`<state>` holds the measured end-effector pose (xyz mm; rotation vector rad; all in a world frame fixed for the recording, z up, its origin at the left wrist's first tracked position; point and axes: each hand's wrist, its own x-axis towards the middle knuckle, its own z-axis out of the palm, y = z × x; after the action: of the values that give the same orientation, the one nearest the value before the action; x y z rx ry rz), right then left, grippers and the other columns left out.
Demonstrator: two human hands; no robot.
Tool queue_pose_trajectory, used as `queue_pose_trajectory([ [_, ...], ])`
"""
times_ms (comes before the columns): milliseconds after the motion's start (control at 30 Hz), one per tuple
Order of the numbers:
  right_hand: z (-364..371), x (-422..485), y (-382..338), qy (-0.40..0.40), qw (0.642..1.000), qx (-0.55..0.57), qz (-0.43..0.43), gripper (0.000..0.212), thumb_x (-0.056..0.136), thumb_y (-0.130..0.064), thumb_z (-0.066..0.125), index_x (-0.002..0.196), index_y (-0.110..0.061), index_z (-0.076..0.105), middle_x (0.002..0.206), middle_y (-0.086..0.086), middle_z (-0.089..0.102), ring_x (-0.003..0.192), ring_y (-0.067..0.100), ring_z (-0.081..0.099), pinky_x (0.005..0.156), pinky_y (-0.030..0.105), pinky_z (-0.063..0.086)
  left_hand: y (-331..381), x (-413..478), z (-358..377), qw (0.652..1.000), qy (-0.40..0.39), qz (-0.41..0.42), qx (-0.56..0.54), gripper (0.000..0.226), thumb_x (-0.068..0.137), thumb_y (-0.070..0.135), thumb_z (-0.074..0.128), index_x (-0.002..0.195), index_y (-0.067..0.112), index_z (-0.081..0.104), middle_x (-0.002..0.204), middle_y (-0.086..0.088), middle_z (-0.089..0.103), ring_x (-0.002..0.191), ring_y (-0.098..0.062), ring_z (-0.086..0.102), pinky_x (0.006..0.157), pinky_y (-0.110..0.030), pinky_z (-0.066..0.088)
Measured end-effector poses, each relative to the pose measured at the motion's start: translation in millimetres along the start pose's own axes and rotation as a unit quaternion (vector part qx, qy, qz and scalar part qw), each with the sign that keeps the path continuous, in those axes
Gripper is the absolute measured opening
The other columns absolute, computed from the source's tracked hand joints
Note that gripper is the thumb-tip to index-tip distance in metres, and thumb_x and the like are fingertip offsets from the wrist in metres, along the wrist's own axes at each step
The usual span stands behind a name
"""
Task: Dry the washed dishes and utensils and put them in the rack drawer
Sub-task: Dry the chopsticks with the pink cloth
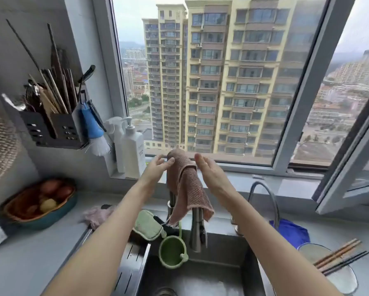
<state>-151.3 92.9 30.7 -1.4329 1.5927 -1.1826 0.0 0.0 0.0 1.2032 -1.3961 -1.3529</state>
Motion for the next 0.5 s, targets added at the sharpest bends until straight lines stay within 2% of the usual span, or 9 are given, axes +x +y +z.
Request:
queue_pose_trajectory([
  [67,6.8,13.3,0.5,-0.003,0.998,-0.053,0.021,0.078,0.084,-0.067,0.046,0.144,-0.018,0.036,0.136,0.005,0.053,0.122,0.022,0.052,0.102,0.039,0.042,3.5,10.4,0.9,1.0,-0.015,0.012,0.012,0.048,0.09,0.033,0.058,0.129,0.007,0.051,0.131,-0.01,0.055,0.118,-0.02,0.051,0.08,-0.019,0.036],
  [133,16.9,18.7,5.1,0.012,0.994,-0.111,-0.013,0.062,0.089,-0.049,0.056,0.139,-0.014,0.044,0.13,0.003,0.058,0.119,0.022,0.055,0.098,0.037,0.045,6.0,13.6,0.1,0.999,-0.008,0.026,0.026,0.04,0.088,0.036,0.06,0.115,0.006,0.06,0.112,-0.008,0.065,0.105,-0.019,0.057,0.072,-0.018,0.036],
  [233,25.0,9.2,8.8,0.069,0.986,-0.1,-0.114,0.03,0.093,-0.021,0.055,0.121,-0.013,0.062,0.111,0.002,0.07,0.102,0.017,0.063,0.087,0.031,0.048,9.1,6.8,-1.9,0.998,-0.012,0.059,0.028,0.012,0.087,0.027,0.064,0.088,0.015,0.064,0.087,-0.003,0.067,0.091,-0.021,0.06,0.075,-0.025,0.044],
  [333,10.9,-13.5,8.3,0.116,0.981,-0.048,-0.147,0.034,0.089,0.001,0.048,0.112,-0.014,0.068,0.1,-0.002,0.072,0.093,0.011,0.064,0.083,0.024,0.049,28.7,-14.5,-5.5,0.991,-0.036,0.122,0.041,0.008,0.071,0.029,0.076,0.076,0.026,0.07,0.082,-0.003,0.068,0.087,-0.021,0.061,0.08,-0.035,0.046],
  [433,-21.4,-50.8,0.6,0.104,0.984,0.067,-0.129,0.04,0.09,0.011,0.042,0.105,-0.015,0.068,0.094,-0.004,0.071,0.092,0.007,0.064,0.083,0.019,0.048,58.9,-52.6,-2.1,0.965,-0.157,0.193,0.087,0.021,0.058,0.036,0.077,0.077,0.032,0.071,0.09,0.007,0.07,0.096,-0.014,0.064,0.087,-0.025,0.047],
  [500,-39.2,-79.6,-3.4,0.069,0.976,0.175,-0.107,0.037,0.092,0.012,0.042,0.1,-0.016,0.066,0.087,-0.002,0.07,0.085,0.011,0.064,0.078,0.021,0.051,69.4,-76.8,9.0,0.942,-0.253,0.205,0.082,0.029,0.061,0.024,0.081,0.088,0.025,0.07,0.093,0.007,0.071,0.096,-0.01,0.065,0.084,-0.021,0.05],
])
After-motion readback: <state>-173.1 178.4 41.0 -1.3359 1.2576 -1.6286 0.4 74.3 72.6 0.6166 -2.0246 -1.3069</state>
